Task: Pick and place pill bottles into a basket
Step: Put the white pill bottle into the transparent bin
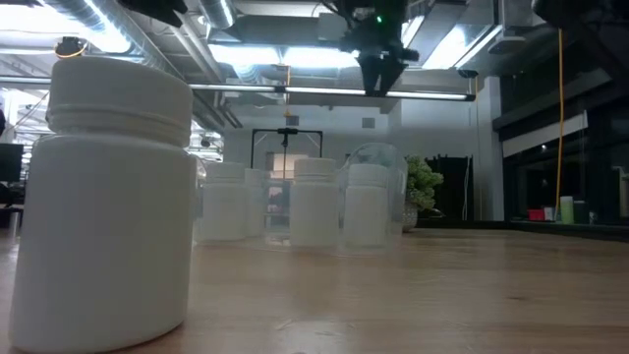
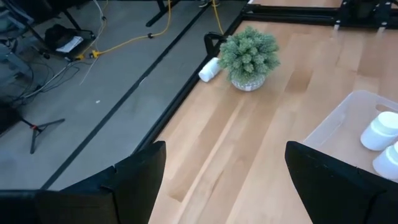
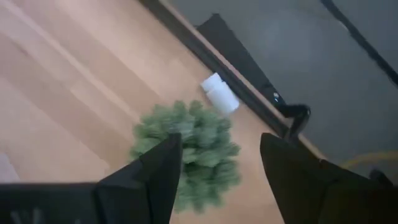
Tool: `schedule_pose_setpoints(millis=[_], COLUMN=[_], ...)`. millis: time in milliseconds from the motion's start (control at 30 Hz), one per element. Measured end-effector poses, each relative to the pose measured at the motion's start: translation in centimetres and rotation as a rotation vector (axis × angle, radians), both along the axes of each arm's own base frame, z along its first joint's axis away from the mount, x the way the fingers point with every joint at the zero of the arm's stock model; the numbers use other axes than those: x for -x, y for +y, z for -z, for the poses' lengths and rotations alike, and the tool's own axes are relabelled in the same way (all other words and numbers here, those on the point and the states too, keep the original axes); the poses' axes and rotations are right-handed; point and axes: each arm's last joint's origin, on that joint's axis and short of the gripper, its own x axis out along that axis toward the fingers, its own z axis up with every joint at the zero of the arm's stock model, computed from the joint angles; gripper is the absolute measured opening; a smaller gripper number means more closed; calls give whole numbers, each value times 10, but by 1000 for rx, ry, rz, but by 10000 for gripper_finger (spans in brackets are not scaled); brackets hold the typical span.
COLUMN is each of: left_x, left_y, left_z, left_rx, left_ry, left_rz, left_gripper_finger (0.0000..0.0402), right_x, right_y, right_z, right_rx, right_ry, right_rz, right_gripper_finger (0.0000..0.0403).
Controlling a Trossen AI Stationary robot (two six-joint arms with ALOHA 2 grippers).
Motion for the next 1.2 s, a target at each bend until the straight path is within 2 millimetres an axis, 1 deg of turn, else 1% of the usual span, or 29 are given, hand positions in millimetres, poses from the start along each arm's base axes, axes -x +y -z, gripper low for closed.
schedule_pose_setpoints(millis=[100, 200, 333, 400, 500, 600, 633, 700, 767, 867, 967, 1067, 1200], left_x=[-1, -3, -3, -3, -1, 0, 0, -1, -2, -2, -2, -2, -2], left_y=[1, 1, 3, 4, 6, 7, 7, 8, 8, 10, 15, 19, 24], left_z=[0, 1, -1, -1, -3, -3, -3, -2, -1, 1, 3, 3, 5], left_rx=[-23, -42, -65, -83, -87, -73, -71, -86, -123, -189, -200, -172, -146], left_ry=[4, 10, -24, -53, -111, -163, -174, -179, -161, -111, -84, -73, -29], left_rz=[-28, -48, -132, -200, -299, -369, -387, -416, -441, -476, -506, -512, -485], left_gripper_finger=[322, 322, 322, 322, 322, 322, 322, 322, 322, 322, 322, 322, 322], right_x=[9, 17, 31, 40, 52, 66, 68, 69, 62, 49, 33, 16, -4], right_y=[-25, -44, -75, -93, -120, -136, -140, -145, -146, -146, -143, -137, -124], right_z=[4, 11, 16, 16, 12, 11, 12, 15, 21, 31, 46, 60, 72], right_rx=[-15, -3, -1, 12, 31, -15, -24, -44, -52, -72, -132, -171, -196], right_ry=[79, 202, 268, 242, 84, -26, -58, -107, -130, -149, -170, -170, -152], right_rz=[-150, -333, -469, -504, -492, -456, -443, -421, -431, -434, -457, -474, -521], right_gripper_finger=[218, 218, 218, 218, 218, 218, 218, 218, 218, 218, 218, 218, 218])
